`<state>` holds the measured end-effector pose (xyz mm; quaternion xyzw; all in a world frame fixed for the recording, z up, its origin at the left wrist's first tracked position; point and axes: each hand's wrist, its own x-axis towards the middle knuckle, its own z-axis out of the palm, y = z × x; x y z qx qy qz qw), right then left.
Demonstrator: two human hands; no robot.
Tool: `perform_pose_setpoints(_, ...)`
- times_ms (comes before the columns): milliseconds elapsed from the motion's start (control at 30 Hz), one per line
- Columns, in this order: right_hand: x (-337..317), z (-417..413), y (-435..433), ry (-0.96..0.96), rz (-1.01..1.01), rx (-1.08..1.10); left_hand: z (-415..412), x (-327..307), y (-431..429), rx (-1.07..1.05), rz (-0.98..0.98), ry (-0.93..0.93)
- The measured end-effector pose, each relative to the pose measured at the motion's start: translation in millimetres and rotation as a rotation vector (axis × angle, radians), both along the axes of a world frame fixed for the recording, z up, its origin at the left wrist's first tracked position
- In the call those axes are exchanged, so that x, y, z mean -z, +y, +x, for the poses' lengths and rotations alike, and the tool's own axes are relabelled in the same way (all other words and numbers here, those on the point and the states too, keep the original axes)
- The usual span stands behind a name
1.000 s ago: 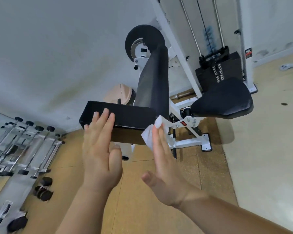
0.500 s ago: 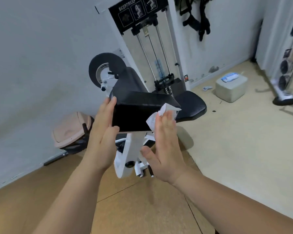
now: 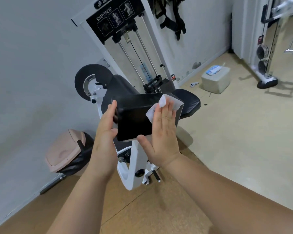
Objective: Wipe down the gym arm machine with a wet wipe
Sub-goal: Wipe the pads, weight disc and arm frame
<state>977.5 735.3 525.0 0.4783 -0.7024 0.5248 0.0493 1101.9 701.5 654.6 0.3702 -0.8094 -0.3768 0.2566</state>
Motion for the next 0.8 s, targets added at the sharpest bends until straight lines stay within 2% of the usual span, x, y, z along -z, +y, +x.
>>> perform_pose_setpoints(100, -11, 33, -13, -0.128, -0.074, 0.056, 8, 2, -13, 0.078, -0.048, 0.006)
perform_pose_setpoints(267, 3, 85, -31, 0.106, -0.133, 0.053, 29, 5, -45, 0.292, -0.16, -0.019)
perform_pose_setpoints(367, 5, 80, -36, 0.059, -0.157, 0.124, 36, -1, -63, 0.392, -0.131, -0.044)
perform_pose_setpoints(433, 0, 62, -40, -0.123, -0.198, 0.214, 37, -7, -68, 0.451, -0.077, -0.063)
perform_pose_setpoints(533, -27, 23, -43, -0.562, -0.225, 0.349, 34, -16, -70, 0.494, -0.044, -0.086)
perform_pose_setpoints(600, -42, 24, -42, -0.669, -0.219, 0.363, 34, -18, -72, 0.524, -0.036, -0.075)
perform_pose_setpoints(633, -44, 36, -41, -0.619, -0.203, 0.341, 35, -19, -73, 0.537, -0.036, -0.074)
perform_pose_setpoints(733, -33, 100, -35, -0.279, -0.162, 0.173, 38, -16, -80, 0.56, -0.084, -0.087)
perform_pose_setpoints(800, -12, 108, -32, -0.18, -0.135, 0.132, 38, -13, -84, 0.564, -0.134, -0.111)
